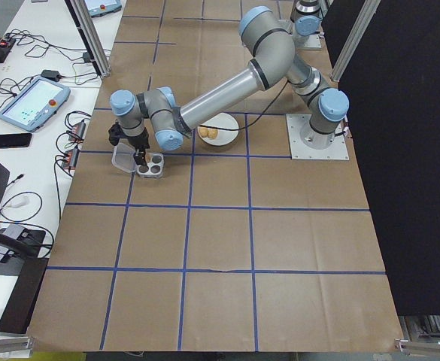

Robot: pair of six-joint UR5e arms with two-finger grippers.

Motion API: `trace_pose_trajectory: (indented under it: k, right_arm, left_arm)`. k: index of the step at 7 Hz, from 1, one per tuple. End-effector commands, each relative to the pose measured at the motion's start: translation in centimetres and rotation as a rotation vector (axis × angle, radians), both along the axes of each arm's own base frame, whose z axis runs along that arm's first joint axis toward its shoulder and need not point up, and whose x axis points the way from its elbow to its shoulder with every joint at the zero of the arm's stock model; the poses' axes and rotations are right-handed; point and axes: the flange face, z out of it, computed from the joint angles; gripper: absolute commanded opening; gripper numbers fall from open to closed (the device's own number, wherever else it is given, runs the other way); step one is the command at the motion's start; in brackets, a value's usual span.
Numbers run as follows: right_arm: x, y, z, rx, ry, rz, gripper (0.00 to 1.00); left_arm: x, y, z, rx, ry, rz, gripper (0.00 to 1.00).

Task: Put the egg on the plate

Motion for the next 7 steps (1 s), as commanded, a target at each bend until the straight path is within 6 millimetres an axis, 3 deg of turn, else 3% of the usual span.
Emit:
trace_pose_trajectory:
  k: [1,4,7]
  right_arm:
    - [-0.01,-0.04,-0.08,0.002,0.001,0.000,1.00]
    - [0.00,0.00,0.00,0.000,0.000,0.000,1.00]
    - [0.00,0.00,0.00,0.000,0.000,0.000,1.00]
  left_arm:
    - [-0.06,0.01,-0.12,0.002,0.001,-0.001,0.73]
    - [-0.05,0.00,-0.23,0.004,0.001,-0.001,0.57]
    - [0.06,0.02,-0.59,0.009,0.004,0.002,0.27]
